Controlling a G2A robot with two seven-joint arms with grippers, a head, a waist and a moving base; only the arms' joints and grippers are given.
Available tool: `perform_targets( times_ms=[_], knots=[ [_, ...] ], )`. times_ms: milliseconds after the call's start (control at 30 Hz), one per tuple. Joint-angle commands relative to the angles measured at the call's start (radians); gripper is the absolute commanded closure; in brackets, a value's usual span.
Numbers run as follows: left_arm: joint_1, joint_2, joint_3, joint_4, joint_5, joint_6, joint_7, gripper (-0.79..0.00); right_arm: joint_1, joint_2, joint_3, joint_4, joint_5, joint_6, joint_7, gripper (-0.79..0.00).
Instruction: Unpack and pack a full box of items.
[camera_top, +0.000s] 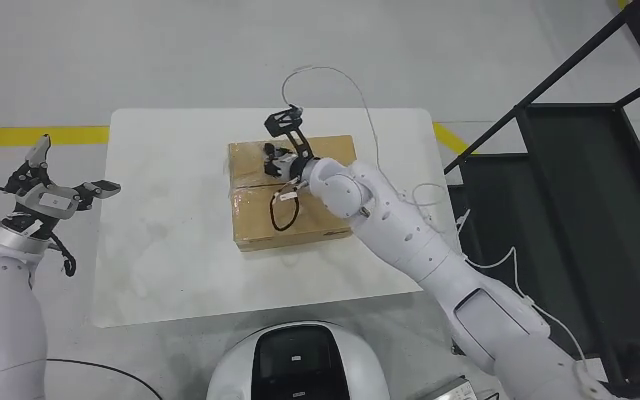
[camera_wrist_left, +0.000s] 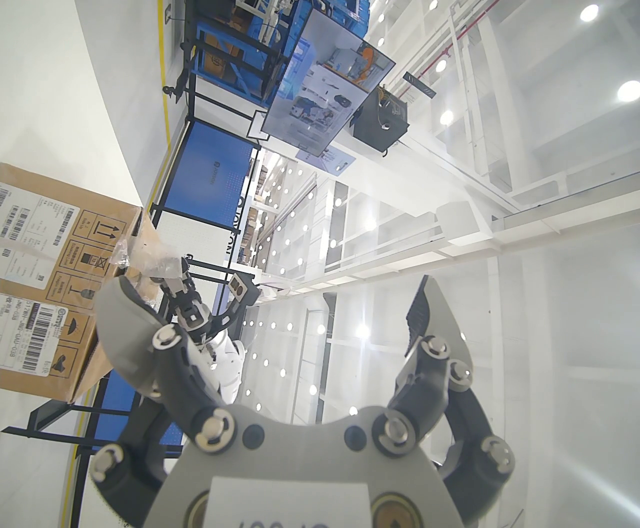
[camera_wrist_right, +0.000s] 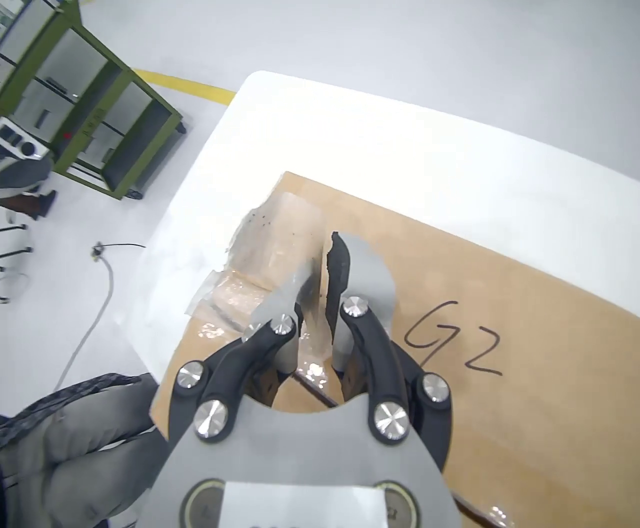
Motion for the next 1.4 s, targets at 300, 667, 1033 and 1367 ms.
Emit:
perform_targets(
  times_ms=[300,667,1033,1367],
  knots=[
    [0.000,0.000,0.000,0.000,0.000,0.000,0.000,-0.785,-0.091,0.051,0.222,-0.069,0.386,-0.094,0.327,0.000],
    [0.000,0.000,0.000,0.000,0.000,0.000,0.000,-0.785,-0.098,0.063,0.294,-0.014,0.619,0.012,0.475,0.000],
    [0.000,0.000,0.000,0.000,0.000,0.000,0.000,-0.785,-0.132,0.074,0.334,0.032,0.686,0.073,0.436,0.000],
    [0.000,0.000,0.000,0.000,0.000,0.000,0.000,-0.785,-0.234,0.099,0.400,-0.065,0.674,0.063,0.389,0.000]
  ],
)
